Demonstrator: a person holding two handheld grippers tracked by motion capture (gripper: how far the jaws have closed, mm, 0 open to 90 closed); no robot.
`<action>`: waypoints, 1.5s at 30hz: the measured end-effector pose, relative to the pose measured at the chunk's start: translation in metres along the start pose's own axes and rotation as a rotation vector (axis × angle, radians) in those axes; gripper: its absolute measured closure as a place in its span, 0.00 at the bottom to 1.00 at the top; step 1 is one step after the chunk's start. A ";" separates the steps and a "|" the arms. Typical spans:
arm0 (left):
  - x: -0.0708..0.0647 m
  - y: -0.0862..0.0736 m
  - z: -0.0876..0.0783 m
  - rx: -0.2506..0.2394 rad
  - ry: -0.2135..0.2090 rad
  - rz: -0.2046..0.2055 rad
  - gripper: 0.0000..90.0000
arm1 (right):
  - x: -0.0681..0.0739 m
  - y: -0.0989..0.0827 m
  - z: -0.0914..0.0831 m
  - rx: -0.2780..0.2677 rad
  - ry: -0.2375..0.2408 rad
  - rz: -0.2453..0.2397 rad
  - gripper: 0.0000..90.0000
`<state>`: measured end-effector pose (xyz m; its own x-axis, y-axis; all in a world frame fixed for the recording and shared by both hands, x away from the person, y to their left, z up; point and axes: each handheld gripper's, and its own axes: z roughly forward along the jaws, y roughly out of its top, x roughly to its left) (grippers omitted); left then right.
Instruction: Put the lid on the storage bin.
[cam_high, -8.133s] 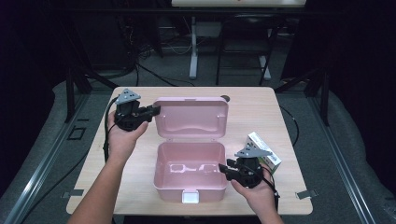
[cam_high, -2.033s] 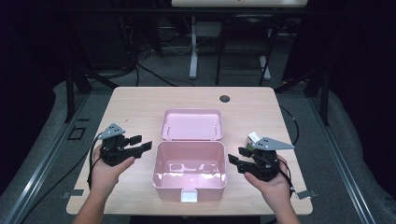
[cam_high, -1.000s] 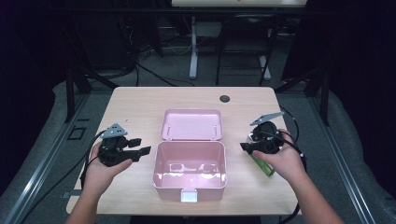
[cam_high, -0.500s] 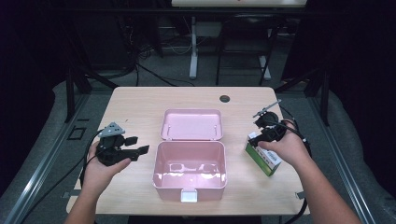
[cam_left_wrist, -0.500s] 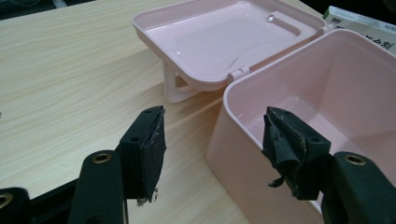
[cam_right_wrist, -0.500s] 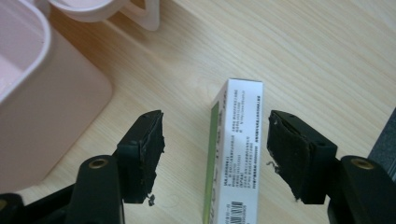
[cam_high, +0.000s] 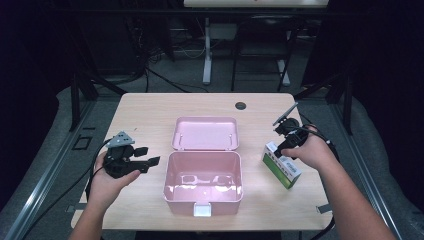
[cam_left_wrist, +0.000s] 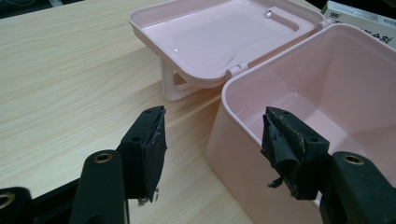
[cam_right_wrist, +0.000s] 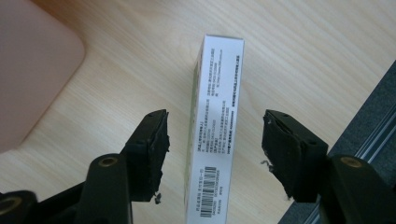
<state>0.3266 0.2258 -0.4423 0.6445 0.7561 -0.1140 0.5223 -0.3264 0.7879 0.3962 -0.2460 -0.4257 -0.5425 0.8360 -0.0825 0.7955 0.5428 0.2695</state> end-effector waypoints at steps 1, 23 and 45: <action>0.000 0.000 0.000 0.001 0.000 -0.002 0.44 | 0.000 0.000 0.001 0.005 0.002 0.002 0.46; 0.002 0.000 -0.001 0.009 0.019 -0.002 0.46 | -0.009 0.005 0.024 0.130 -0.007 0.008 0.52; 0.002 -0.002 0.003 0.003 0.030 0.005 0.47 | -0.009 0.005 0.034 0.140 0.011 0.007 0.53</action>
<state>0.3287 0.2264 -0.4456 0.6303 0.7710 -0.0916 0.5205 -0.3320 0.7867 0.4144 -0.2478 -0.4558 -0.5390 0.8394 -0.0703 0.8288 0.5434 0.1332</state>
